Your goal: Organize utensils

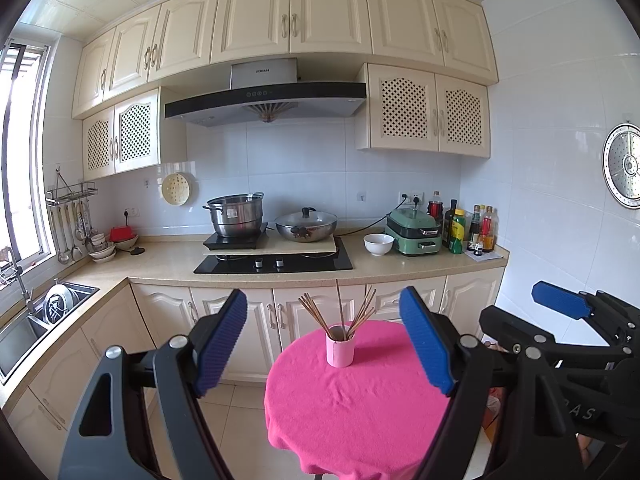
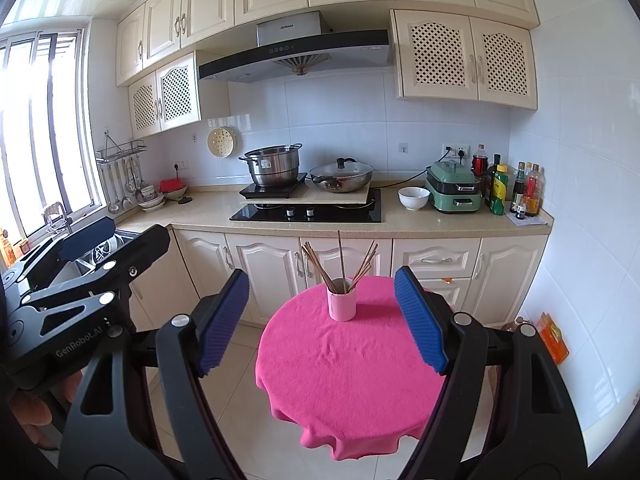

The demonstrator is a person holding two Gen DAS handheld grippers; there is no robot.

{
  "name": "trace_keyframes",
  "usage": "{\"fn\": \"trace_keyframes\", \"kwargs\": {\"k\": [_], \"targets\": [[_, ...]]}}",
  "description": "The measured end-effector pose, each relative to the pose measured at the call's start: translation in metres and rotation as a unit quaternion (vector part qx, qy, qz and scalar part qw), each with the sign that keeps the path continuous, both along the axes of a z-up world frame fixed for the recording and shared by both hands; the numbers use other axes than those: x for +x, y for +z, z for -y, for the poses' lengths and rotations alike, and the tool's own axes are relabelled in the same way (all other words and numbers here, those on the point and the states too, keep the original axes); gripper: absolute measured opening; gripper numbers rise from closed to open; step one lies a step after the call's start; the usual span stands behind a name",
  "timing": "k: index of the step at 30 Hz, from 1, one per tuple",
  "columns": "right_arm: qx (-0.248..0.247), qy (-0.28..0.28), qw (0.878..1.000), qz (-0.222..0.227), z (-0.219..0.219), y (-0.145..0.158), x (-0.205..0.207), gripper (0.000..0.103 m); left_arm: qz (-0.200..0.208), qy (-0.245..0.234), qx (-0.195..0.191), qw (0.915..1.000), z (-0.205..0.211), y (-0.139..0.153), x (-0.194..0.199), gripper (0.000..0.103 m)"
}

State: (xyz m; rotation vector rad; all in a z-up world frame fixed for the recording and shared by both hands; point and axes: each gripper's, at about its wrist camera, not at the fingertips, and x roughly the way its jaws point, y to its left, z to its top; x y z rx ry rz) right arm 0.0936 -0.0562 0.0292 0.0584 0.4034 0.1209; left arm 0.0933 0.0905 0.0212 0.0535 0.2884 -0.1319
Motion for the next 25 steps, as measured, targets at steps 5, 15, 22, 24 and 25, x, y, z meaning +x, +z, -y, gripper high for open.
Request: {"fn": "trace_keyframes", "kwargs": {"k": [5,15,22,24,25], "targets": [[0.0,0.0,1.0,0.0,0.0,0.0,0.0,0.075,0.0,0.0,0.0,1.0,-0.003,-0.001,-0.001,0.077],[0.002,-0.003,1.0,-0.003,-0.003,-0.003,0.002,0.075,-0.001,0.001,0.01,0.9999,-0.01,-0.006,0.001,0.077],[0.002,-0.005,1.0,-0.011,-0.013,-0.01,0.009,0.077,-0.012,-0.001,0.011,0.9999,-0.021,-0.011,0.011,0.077],[0.002,-0.004,1.0,-0.014,-0.015,-0.013,0.012,0.077,-0.018,-0.002,0.009,0.9998,-0.026,-0.014,0.016,0.077],[0.002,-0.004,1.0,-0.016,-0.016,-0.014,0.014,0.078,-0.021,-0.003,0.009,0.9997,-0.028,-0.015,0.018,0.077]]}}
